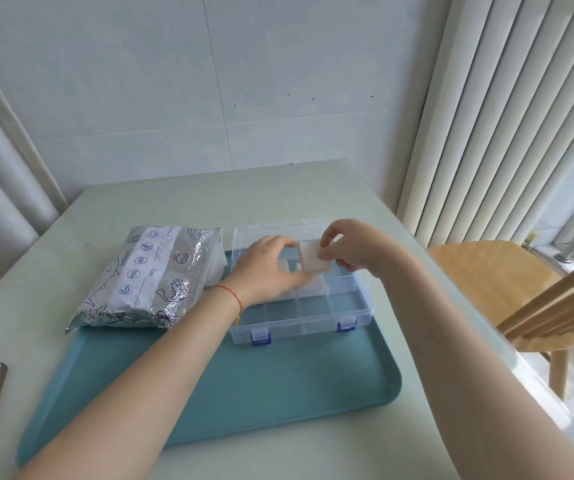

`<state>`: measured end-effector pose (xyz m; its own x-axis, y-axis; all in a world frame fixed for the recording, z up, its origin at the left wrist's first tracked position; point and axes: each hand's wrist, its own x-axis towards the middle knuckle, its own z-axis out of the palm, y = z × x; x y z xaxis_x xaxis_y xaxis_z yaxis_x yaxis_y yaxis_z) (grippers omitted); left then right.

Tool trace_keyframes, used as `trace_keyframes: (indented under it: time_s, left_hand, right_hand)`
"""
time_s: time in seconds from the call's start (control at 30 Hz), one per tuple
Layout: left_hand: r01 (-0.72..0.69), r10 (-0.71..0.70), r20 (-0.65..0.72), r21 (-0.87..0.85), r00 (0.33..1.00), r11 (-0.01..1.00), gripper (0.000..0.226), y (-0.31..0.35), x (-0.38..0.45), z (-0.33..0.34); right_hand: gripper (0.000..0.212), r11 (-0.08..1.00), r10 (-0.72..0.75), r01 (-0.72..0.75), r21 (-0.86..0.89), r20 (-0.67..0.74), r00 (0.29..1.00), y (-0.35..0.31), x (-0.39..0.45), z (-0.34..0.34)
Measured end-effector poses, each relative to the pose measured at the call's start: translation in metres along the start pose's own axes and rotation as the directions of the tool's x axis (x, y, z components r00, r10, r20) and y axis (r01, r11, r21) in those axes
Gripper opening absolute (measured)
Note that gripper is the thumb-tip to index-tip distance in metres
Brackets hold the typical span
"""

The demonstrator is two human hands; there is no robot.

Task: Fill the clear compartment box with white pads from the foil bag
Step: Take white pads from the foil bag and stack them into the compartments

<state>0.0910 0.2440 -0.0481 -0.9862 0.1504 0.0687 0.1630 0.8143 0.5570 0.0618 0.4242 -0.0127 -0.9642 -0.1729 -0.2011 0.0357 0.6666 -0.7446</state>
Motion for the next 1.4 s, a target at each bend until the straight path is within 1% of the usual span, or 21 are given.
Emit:
trace_keyframes:
  time_s: [0.07,0.2,0.33,0.43,0.53,0.7,0.83,0.9,0.97,1.03,1.07,1.1,1.17,1.27,1.4]
  left_hand:
    - [-0.036,0.034,0.035,0.060,0.999,0.998,0.074,-0.002,-0.002,0.002]
    - [-0.055,0.054,0.051,0.030,0.997,0.998,0.078,-0.005,-0.003,0.001]
    - [-0.045,0.045,0.061,0.004,0.997,0.999,0.078,-0.006,-0.004,0.000]
    - [-0.053,0.053,0.049,0.009,0.997,0.999,0.076,-0.007,-0.005,0.000]
    - [-0.068,0.067,0.039,0.020,0.997,0.997,0.065,-0.008,-0.005,0.000]
    - [-0.094,0.091,0.056,0.057,0.994,0.994,0.032,-0.007,-0.005,-0.001]
    - [-0.148,0.140,0.091,0.080,0.986,0.986,0.019,-0.004,-0.007,-0.002]
    - [-0.162,0.152,0.107,0.084,0.983,0.983,0.019,-0.003,-0.007,-0.003]
    - [-0.149,0.138,0.109,0.098,0.984,0.984,0.016,-0.001,-0.008,-0.004]
    - [-0.143,0.129,0.099,0.156,0.987,0.977,0.008,0.000,-0.008,-0.005]
    - [-0.150,0.134,0.094,0.186,0.987,0.971,0.009,0.001,-0.008,-0.004]
    - [-0.161,0.146,0.088,0.210,0.985,0.964,0.013,0.002,-0.009,-0.004]
    - [-0.188,0.174,0.081,0.224,0.981,0.956,0.016,0.004,-0.010,-0.003]
    - [-0.192,0.177,0.088,0.207,0.980,0.959,0.013,0.005,-0.012,-0.003]
    - [-0.183,0.167,0.096,0.192,0.981,0.964,0.010,0.005,-0.012,-0.003]
  right_hand:
    - [0.004,0.998,0.042,-0.039,-0.048,0.062,0.997,-0.005,-0.001,0.000]
    - [0.011,0.993,0.118,-0.114,-0.035,0.145,0.982,-0.007,0.003,0.001]
    - [0.022,0.989,0.143,-0.140,-0.040,0.109,0.984,-0.009,0.005,0.004]
    - [0.023,0.984,0.149,-0.142,-0.104,0.060,0.987,-0.009,0.005,0.010]
    - [0.023,0.968,0.121,-0.118,-0.219,0.001,0.993,-0.009,0.010,0.016]
    - [0.023,0.935,0.038,-0.048,-0.352,-0.036,0.999,-0.009,0.010,0.026]
    - [0.016,0.890,-0.012,-0.013,-0.456,-0.051,0.999,-0.007,0.010,0.033]
    - [0.010,0.871,-0.046,0.013,-0.490,-0.055,0.997,-0.007,0.011,0.031]
    - [0.007,0.864,-0.118,0.082,-0.496,-0.042,0.992,-0.009,0.009,0.026]
    - [0.016,0.842,-0.191,0.182,-0.507,0.035,0.981,-0.012,0.006,0.022]
    - [0.019,0.829,-0.201,0.215,-0.516,0.084,0.976,-0.013,0.005,0.021]
    - [0.022,0.818,-0.190,0.228,-0.528,0.126,0.974,-0.014,0.004,0.021]
    - [0.025,0.796,-0.153,0.220,-0.563,0.165,0.974,-0.016,0.005,0.021]
    - [0.032,0.775,-0.122,0.203,-0.599,0.174,0.977,-0.017,0.008,0.019]
    - [0.029,0.768,-0.106,0.187,-0.613,0.166,0.980,-0.019,0.009,0.018]
